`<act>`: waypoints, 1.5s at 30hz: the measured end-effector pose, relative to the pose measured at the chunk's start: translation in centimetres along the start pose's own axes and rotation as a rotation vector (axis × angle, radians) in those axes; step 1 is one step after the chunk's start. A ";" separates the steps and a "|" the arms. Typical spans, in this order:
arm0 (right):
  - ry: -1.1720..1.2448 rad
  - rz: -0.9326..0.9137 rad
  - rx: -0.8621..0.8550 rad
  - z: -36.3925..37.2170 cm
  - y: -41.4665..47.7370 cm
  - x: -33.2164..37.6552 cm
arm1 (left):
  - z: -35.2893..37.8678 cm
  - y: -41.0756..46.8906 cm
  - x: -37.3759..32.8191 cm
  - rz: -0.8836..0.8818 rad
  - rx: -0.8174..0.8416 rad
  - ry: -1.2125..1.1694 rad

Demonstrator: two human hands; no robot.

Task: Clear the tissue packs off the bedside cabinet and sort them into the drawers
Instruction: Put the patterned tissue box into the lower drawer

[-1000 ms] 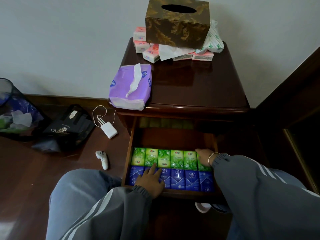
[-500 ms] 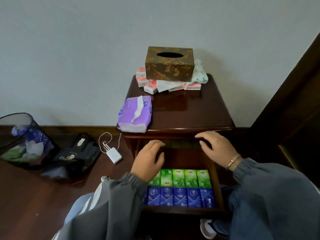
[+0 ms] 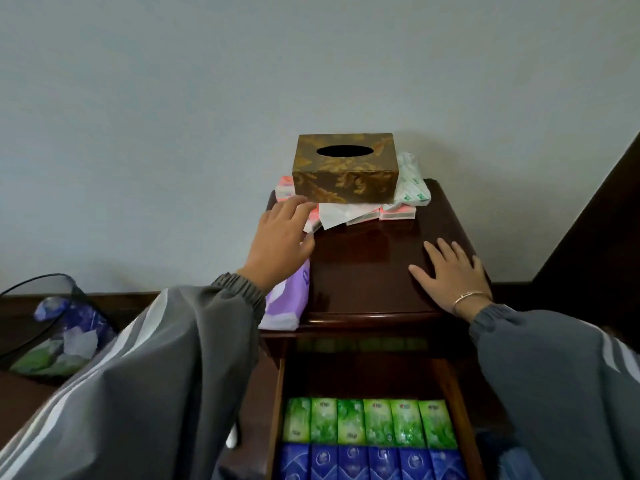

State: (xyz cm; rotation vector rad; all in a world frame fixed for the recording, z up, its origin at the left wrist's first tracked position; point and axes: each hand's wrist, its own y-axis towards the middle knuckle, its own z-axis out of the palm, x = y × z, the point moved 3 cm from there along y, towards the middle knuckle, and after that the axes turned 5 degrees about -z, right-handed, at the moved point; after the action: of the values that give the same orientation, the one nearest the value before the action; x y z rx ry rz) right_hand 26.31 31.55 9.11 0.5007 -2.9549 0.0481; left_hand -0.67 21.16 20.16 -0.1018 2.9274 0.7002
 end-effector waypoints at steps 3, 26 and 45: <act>0.006 0.002 -0.043 0.1 -0.4 0.0 | 1.3 4.5 0.0 0.025 0.022 0.066; 1.018 0.101 -0.326 -4.3 -3.1 -0.4 | -2.1 7.3 -3.7 0.216 -0.014 0.127; 1.402 0.297 0.241 -6.8 -18.5 -5.2 | -2.4 -11.5 -0.9 -0.318 -0.115 -0.391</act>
State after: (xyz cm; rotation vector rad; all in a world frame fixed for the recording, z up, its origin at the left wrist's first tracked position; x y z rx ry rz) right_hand 38.19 16.11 15.22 -0.0256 -1.6033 0.5357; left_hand 1.04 9.88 17.32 -0.3848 2.4252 0.7374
